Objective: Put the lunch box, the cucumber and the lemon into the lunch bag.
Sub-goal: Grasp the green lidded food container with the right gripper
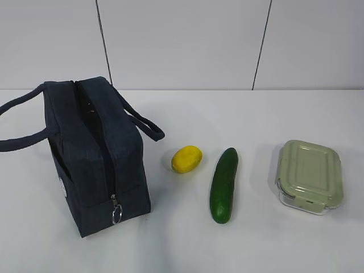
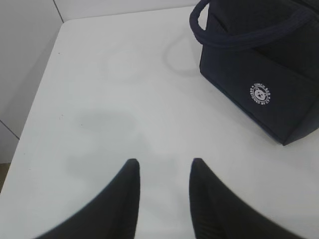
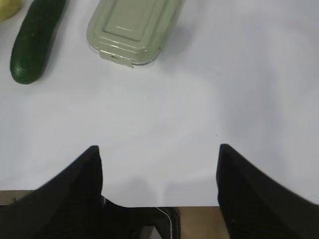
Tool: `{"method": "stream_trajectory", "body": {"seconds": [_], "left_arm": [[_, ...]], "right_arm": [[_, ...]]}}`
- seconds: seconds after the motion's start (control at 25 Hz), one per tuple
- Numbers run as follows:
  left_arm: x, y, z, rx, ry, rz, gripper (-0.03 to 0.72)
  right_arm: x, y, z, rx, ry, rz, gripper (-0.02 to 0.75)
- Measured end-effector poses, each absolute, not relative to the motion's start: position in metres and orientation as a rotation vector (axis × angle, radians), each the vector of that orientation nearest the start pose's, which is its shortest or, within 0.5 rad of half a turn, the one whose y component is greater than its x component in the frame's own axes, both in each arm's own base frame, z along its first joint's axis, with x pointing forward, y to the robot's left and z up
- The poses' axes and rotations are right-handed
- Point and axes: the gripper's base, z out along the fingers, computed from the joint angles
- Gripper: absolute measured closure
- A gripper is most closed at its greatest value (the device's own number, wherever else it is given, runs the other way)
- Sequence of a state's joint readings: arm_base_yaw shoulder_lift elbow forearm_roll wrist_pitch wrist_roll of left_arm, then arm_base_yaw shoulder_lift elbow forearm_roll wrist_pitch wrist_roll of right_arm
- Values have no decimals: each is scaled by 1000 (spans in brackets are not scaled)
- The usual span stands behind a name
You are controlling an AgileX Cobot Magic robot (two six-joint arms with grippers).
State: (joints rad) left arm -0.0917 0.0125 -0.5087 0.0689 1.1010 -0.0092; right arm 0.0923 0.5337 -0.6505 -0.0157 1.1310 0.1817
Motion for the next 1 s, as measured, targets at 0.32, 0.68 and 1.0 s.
{"method": "stream_trajectory", "body": {"seconds": [0.32, 0.68, 1.0], "left_arm": [[-5, 6, 277, 81, 2085, 22, 444], [-5, 6, 277, 81, 2085, 20, 445], [-5, 6, 277, 81, 2085, 20, 444]], "right_arm": [[134, 9, 302, 110, 2682, 38, 222], [188, 24, 283, 141, 2729, 194, 223], [222, 15, 286, 215, 2690, 432, 223]]}}
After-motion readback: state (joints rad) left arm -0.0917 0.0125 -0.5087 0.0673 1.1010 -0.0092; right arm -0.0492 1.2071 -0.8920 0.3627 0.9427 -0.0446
